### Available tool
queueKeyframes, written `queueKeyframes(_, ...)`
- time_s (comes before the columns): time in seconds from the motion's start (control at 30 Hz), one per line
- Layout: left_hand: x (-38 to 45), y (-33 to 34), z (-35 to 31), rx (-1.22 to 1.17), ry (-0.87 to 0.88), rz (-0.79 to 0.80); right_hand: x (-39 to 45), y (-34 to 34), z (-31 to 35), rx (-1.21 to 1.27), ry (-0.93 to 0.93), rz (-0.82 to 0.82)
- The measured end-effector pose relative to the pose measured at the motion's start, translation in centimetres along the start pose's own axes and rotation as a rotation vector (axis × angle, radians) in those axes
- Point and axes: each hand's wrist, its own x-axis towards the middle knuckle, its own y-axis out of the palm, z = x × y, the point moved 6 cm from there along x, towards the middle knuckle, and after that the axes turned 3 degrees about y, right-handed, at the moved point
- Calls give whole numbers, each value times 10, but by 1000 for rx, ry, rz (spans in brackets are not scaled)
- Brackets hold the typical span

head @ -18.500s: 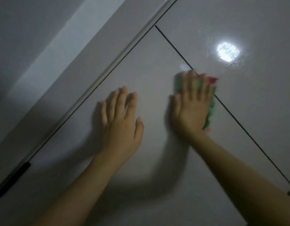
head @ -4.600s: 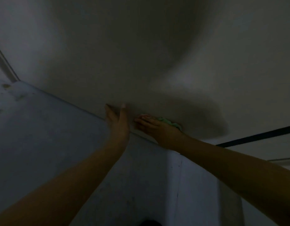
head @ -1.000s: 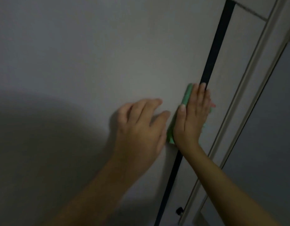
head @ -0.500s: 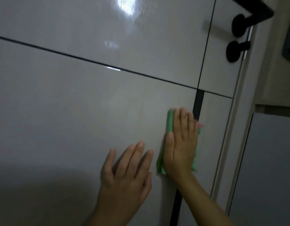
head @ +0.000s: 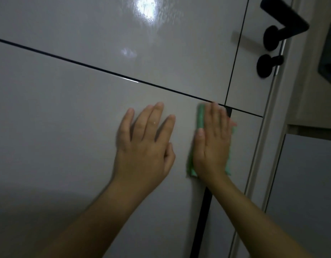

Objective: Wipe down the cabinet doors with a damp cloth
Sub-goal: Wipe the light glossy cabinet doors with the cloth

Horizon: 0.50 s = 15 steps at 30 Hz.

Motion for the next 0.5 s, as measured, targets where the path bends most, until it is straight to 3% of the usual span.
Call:
queueKeyframes(0.1, -1, -1, 0, 0, 17, 20, -9, -6, -36, 60, 290, -39)
queueKeyframes(0.17, 2, -4, 1, 6, 9, 8, 4, -4, -18, 44, 339, -45)
queueKeyframes(0.3, 9, -9, 0, -47, -63, -9, 21, 3, 39, -2, -175, 56)
queueKeyframes(0.37, 10, -6, -1, -91, -103, -13, 28, -1, 19, -32, -230, 55)
queueKeyframes(0.5, 6, -5, -16, -131, -124, 5, 42, -15, -63, 6, 204, -63)
